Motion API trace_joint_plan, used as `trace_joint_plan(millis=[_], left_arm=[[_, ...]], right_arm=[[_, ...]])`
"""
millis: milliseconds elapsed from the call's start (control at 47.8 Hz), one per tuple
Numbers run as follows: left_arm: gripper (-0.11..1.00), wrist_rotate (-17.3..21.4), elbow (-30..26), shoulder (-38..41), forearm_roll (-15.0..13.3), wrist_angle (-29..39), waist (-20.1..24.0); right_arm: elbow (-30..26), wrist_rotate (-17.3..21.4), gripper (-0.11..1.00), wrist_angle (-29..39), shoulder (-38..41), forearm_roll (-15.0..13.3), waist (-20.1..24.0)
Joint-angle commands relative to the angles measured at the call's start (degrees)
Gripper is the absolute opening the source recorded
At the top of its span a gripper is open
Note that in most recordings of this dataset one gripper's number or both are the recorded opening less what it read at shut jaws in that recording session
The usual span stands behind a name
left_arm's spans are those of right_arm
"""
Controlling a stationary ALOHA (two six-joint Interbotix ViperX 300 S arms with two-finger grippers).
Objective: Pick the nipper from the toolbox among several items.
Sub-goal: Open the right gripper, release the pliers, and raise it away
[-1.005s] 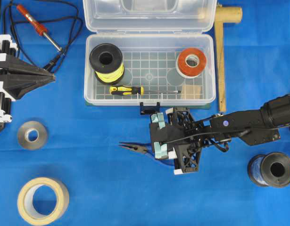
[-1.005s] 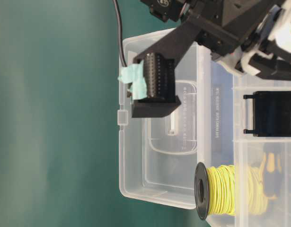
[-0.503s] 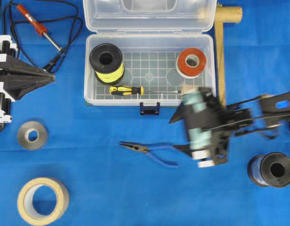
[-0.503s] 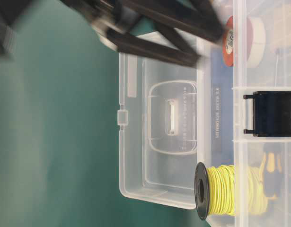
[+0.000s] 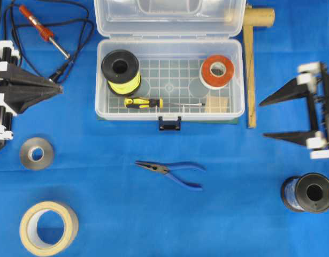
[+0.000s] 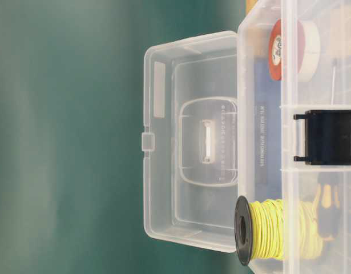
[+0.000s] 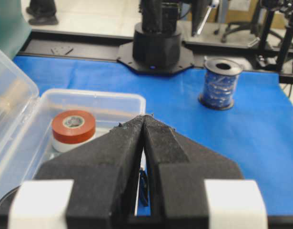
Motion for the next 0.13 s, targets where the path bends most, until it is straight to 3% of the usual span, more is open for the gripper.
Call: trace_joint_plan(millis=[0, 105], left_arm=[[0.0, 0.1, -0.6, 0.3, -0.1, -0.8, -0.3], [0.0, 0.1, -0.6, 0.3, -0.1, -0.8, -0.4]], right_arm=[[2.2, 0.1, 0.75, -1.1, -4.2, -0.2, -0.8], [5.2, 0.1, 0.74, -2.0, -7.8, -0.1, -1.4]])
